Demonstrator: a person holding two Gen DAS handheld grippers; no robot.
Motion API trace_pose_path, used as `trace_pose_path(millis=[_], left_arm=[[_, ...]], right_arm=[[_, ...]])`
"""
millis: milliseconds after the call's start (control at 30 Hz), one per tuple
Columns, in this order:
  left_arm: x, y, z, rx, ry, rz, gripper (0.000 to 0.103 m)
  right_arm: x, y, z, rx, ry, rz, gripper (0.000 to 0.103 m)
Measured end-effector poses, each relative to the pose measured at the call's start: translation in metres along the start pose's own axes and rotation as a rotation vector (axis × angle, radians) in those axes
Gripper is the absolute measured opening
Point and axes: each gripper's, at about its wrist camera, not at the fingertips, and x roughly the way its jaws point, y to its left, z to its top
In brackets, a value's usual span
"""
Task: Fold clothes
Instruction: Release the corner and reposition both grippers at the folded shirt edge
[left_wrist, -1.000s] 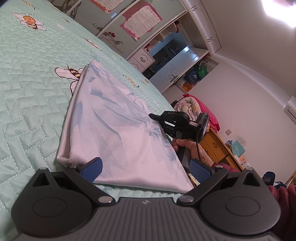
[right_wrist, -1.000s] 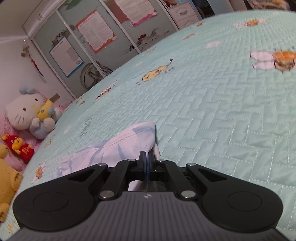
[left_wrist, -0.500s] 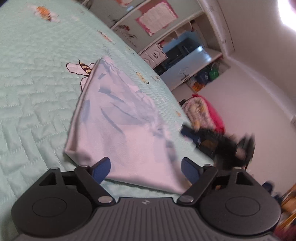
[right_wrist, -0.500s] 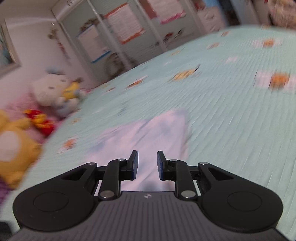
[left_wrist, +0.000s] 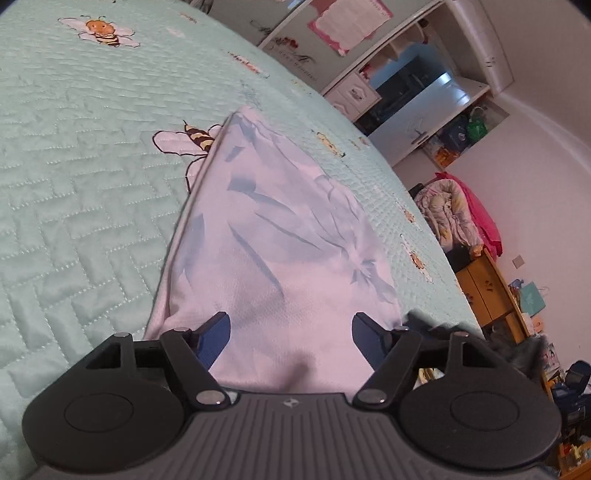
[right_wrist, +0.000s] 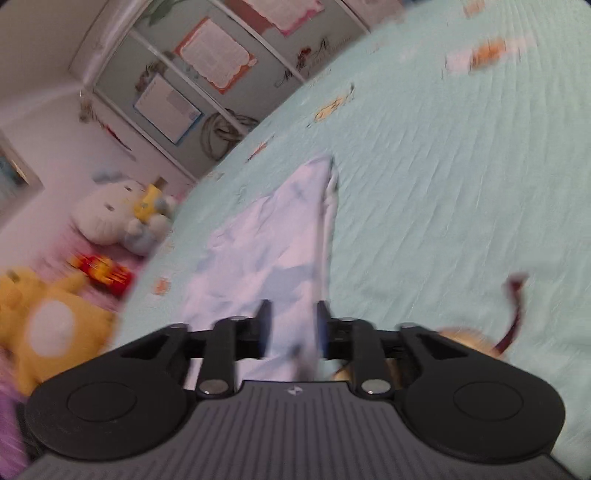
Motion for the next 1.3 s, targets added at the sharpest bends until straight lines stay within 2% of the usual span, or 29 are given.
trace_pose_path(millis=[33, 100, 167, 267, 333, 500, 667, 933, 1000, 1133, 1233, 1267, 1300], left_arm=[[-0.003, -0.003, 0.006, 0.002, -0.019, -0.026, 0.075], [-0.008, -0.007, 0.024, 0.03, -0.082, -0.052, 0.076], [-0.001, -0.005, 0.045, 0.036, -0.12, -0.036, 0.079], [0.025, 0.015, 0.082, -0.002, -0.13, 0.02, 0.08], [0.041, 0.028, 0.103, -0.031, -0.129, 0.039, 0.079], [0.068, 0.03, 0.132, -0.002, -0.115, 0.051, 0.08], [0.095, 0.037, 0.155, 0.011, -0.098, 0.093, 0.08], [0.152, 0.055, 0.188, 0.015, -0.017, 0.073, 0.081], [0.16, 0.059, 0.193, 0.019, -0.015, 0.048, 0.083], [0.17, 0.062, 0.199, 0.035, 0.005, -0.025, 0.093], [0.174, 0.053, 0.199, 0.098, 0.012, 0.002, 0.093], [0.175, 0.05, 0.198, 0.119, 0.014, 0.013, 0.091], [0.172, 0.045, 0.196, 0.133, -0.003, 0.06, 0.083]], right_arm=[[0.002, -0.002, 0.003, -0.01, 0.007, -0.014, 0.025], [-0.002, -0.01, 0.013, 0.036, -0.021, 0.027, 0.026], [-0.002, -0.016, 0.027, 0.064, -0.058, 0.051, 0.03], [0.019, -0.034, 0.052, 0.106, -0.035, 0.082, 0.042], [0.037, -0.043, 0.068, 0.121, -0.006, 0.074, 0.043], [0.071, -0.051, 0.091, 0.126, 0.042, 0.133, 0.043], [0.095, -0.051, 0.109, 0.12, 0.06, 0.161, 0.043], [0.135, -0.044, 0.136, 0.056, 0.083, 0.191, 0.043], [0.144, -0.044, 0.142, 0.047, 0.094, 0.209, 0.043], [0.161, -0.049, 0.154, 0.052, 0.118, 0.264, 0.043], [0.17, -0.05, 0.16, 0.034, 0.128, 0.292, 0.042], [0.171, -0.049, 0.16, 0.024, 0.123, 0.289, 0.042], [0.17, -0.049, 0.159, 0.022, 0.108, 0.279, 0.04]])
